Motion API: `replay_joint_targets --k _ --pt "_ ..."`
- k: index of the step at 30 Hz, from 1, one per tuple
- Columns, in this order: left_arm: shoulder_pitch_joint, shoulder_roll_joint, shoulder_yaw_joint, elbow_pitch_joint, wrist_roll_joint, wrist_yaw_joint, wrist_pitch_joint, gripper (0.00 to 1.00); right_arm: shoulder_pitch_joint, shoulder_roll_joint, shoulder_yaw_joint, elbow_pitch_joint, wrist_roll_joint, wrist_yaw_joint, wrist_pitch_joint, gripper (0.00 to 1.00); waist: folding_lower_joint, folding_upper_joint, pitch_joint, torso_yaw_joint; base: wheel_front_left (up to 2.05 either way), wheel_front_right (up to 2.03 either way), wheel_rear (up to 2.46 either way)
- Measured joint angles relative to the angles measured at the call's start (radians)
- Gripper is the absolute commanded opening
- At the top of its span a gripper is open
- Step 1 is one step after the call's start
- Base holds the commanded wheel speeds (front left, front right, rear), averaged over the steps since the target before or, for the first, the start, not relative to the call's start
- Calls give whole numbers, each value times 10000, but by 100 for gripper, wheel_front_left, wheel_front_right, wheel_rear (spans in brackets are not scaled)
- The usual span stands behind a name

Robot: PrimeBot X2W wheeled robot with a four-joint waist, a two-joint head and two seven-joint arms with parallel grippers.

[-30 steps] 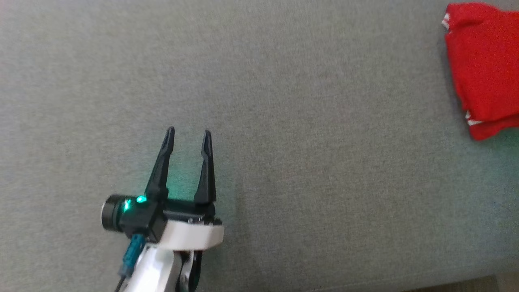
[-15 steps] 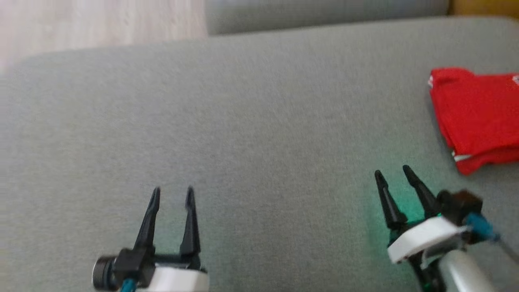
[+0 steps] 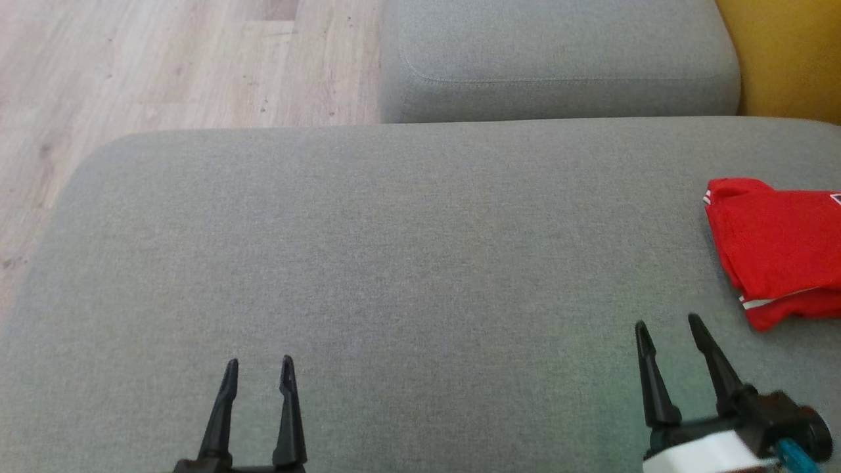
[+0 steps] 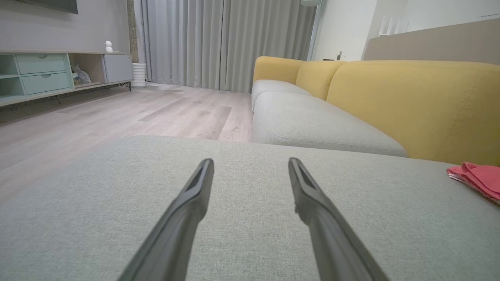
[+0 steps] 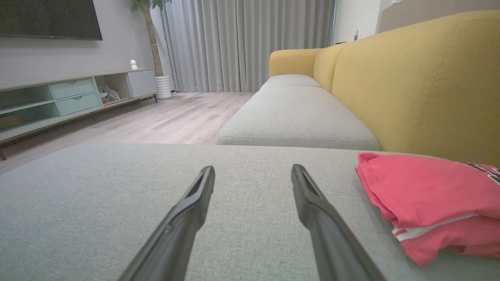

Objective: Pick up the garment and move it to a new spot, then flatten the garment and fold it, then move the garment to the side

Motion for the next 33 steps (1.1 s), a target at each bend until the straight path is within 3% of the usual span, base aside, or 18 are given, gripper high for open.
replay_joint_targets --k 20,21,26,33 --pt "2 0 79 -71 259 -75 0 100 250 82 119 -25 297 2 0 100 2 0 64 -394 0 0 0" --pt "2 0 79 -61 259 -115 0 0 246 82 109 -23 297 0 0 0 2 0 59 -398 0 0 0" --pt "156 -6 61 723 247 -117 50 0 384 82 169 769 305 2 46 0 2 0 61 -407 0 0 0" --pt "203 21 82 821 -568 -182 153 0 458 81 173 863 1139 0 140 0 2 0 69 -426 0 0 0"
